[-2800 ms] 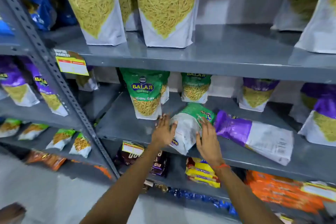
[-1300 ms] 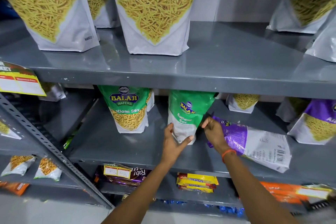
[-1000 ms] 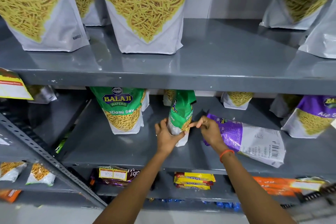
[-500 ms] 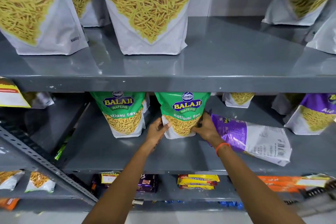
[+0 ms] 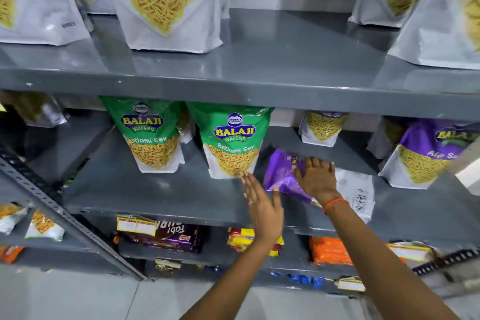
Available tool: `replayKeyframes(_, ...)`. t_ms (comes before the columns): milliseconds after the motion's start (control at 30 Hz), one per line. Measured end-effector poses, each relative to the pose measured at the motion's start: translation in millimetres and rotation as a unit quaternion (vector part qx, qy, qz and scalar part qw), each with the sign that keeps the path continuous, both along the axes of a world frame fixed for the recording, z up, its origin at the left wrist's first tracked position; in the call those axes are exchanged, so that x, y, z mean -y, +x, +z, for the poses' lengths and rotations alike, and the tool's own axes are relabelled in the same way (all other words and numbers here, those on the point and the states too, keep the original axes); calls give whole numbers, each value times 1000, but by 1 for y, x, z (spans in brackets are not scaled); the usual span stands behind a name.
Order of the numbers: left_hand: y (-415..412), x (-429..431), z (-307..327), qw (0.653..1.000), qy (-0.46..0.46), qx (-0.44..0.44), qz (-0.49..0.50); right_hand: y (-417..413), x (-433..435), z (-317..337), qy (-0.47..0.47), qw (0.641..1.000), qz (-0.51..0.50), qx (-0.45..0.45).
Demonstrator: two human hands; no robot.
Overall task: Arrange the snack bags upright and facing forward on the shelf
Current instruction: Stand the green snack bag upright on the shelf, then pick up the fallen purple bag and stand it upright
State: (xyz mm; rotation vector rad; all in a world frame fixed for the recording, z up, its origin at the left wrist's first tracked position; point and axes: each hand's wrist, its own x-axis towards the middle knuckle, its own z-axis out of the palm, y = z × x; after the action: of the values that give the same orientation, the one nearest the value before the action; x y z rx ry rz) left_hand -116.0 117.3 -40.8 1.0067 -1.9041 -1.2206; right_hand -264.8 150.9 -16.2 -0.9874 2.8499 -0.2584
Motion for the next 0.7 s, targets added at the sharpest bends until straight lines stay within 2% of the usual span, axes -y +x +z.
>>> replayKeyframes(100, -35, -55, 10, 993, 116, -30, 6, -29, -32, 1, 45, 999, 25, 19)
replayKeyframes(200, -69, -74, 23, 972, 213, -48, 85, -62, -53, 9, 60, 996, 14, 59)
replayKeyframes(367, -87, -73, 24, 958, 195, -41, 207, -96, -72, 29, 68, 977, 32, 201)
replayKeyframes(500, -90, -85, 7, 916, 320, -36, 239, -112, -67, 30, 55, 969, 32, 239)
replayKeyframes(567, -91, -86, 8, 885, 394, -109, 222, -120, -64, 29, 38, 966, 12, 254)
replayKeyframes(633, -91, -79, 12, 840, 472, -170, 209, -126, -64, 28, 28, 967, -8, 252)
replayKeyframes(700, -92, -72, 13, 829, 491, -182, 195, -132, -68, 22, 5, 964, -41, 263)
